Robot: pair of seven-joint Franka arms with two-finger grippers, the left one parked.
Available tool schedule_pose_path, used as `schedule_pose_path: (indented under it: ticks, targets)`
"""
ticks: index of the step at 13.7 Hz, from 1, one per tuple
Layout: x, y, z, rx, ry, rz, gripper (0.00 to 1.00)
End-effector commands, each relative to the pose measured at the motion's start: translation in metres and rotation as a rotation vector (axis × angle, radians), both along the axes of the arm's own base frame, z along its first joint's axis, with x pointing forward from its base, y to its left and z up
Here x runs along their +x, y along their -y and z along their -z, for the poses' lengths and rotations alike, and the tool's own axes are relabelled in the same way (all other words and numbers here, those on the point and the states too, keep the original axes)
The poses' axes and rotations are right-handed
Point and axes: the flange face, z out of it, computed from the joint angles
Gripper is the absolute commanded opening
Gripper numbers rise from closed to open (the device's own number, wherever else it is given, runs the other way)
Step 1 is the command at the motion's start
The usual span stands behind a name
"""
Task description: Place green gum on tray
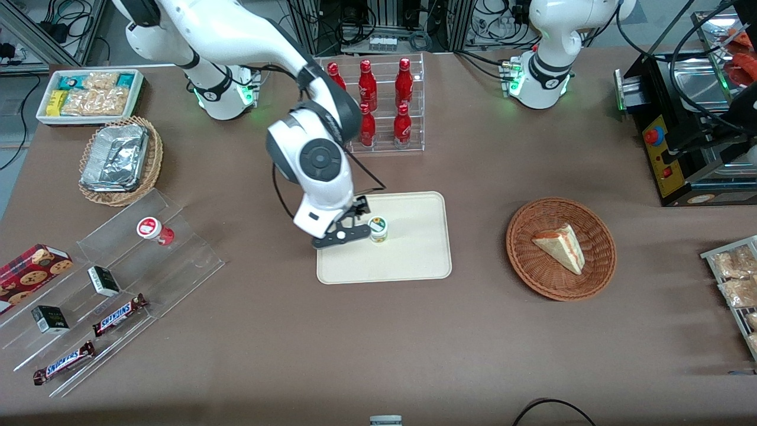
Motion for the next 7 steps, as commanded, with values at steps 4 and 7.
schedule_pose_path:
  ticks: [4, 7]
  targets:
    - [0.004, 0.089, -0.068, -0.016, -0.094, -0.099, 1.00]
    - [0.021, 0.142, -0.080, -0.004, -0.132, -0.103, 1.00]
